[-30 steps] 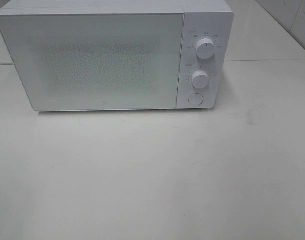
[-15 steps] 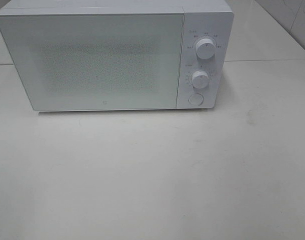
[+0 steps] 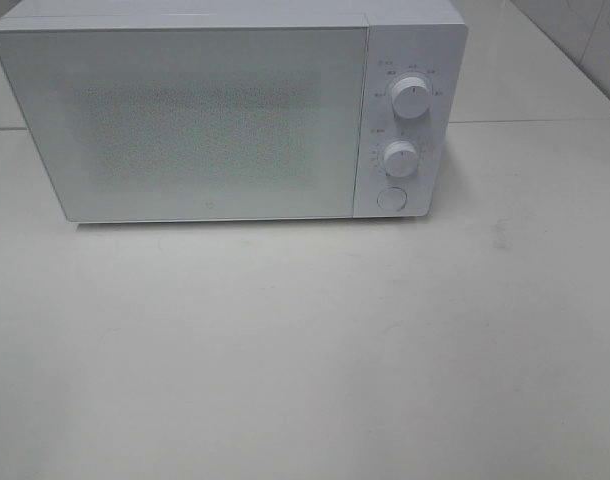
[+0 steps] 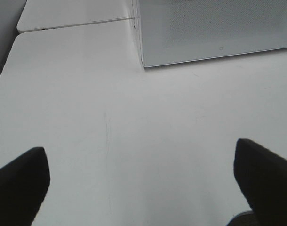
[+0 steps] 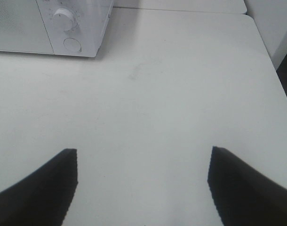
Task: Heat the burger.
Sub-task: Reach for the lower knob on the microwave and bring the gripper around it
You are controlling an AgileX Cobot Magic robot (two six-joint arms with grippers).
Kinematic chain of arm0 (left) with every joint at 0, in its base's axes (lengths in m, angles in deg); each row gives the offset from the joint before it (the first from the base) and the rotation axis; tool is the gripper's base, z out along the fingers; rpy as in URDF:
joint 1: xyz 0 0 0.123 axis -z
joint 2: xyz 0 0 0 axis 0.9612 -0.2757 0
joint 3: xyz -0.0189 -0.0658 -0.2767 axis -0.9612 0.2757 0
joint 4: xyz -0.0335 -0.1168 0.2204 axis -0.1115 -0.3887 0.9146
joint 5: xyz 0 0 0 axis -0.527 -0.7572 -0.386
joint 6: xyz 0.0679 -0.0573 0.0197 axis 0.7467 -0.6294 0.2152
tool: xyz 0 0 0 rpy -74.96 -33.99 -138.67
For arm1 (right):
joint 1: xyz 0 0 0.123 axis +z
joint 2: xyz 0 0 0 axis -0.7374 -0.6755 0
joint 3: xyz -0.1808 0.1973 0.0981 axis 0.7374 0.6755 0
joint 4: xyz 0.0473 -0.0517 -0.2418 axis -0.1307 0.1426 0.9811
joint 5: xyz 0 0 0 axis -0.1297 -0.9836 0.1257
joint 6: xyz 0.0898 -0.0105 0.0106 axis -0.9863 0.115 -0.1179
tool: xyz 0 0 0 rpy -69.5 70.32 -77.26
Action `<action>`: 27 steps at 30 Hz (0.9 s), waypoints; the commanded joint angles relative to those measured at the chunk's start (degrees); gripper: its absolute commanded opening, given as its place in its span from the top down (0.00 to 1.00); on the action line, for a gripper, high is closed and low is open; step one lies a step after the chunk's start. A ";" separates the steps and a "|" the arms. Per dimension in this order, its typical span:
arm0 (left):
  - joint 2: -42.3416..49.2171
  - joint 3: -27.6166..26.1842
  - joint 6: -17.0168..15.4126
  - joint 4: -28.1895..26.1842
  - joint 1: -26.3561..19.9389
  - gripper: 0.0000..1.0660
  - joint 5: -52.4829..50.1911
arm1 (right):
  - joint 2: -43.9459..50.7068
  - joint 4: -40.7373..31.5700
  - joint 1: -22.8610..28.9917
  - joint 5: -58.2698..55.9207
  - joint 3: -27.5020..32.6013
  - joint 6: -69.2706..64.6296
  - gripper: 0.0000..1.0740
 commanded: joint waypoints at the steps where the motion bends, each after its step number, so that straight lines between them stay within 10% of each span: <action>1: 1.26 0.17 -0.34 0.06 -0.06 0.06 -0.74 | 0.40 0.57 0.00 2.12 -1.32 -0.11 0.29; 27: 1.26 0.17 -0.34 0.06 -0.06 0.06 -0.74 | -26.36 0.52 0.00 26.36 -0.34 -0.34 0.29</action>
